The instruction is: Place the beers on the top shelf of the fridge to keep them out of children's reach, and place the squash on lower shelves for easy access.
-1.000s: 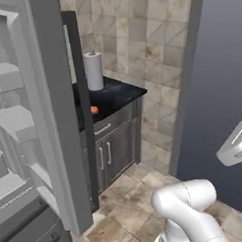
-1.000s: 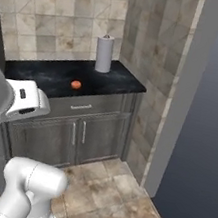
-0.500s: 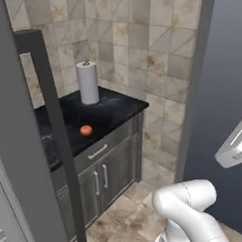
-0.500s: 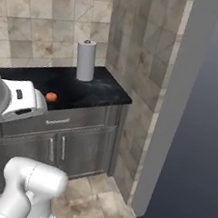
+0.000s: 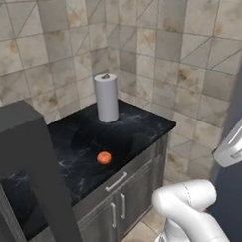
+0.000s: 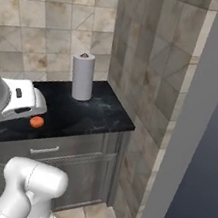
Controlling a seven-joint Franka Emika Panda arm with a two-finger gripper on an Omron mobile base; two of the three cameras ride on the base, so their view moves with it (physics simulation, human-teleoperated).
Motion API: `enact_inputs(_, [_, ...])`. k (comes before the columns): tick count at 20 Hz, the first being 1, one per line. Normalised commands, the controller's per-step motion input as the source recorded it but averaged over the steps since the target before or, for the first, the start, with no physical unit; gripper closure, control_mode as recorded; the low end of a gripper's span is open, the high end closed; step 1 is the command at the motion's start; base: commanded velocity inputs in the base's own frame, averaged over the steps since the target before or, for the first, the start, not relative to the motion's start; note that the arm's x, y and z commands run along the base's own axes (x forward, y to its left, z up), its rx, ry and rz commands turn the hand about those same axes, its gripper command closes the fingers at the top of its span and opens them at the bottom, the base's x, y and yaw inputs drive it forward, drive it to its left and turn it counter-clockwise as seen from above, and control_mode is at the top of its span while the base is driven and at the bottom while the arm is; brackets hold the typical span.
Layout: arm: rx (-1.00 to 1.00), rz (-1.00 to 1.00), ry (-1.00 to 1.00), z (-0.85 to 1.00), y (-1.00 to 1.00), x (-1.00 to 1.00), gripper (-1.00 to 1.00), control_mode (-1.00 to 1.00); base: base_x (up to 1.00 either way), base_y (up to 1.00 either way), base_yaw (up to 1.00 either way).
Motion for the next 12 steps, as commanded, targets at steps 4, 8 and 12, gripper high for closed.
enact_inputs(4, [0.00,0.00,0.00,0.00,0.00,0.00,-1.00,1.00,0.59,0.00,0.21])
enact_inputs(8, [0.00,0.00,0.00,0.00,0.00,0.00,-1.00,1.00,0.29,0.07,0.21])
enact_inputs(12, [0.00,0.00,0.00,0.00,0.00,0.00,-1.00,1.00,0.11,0.20,0.17])
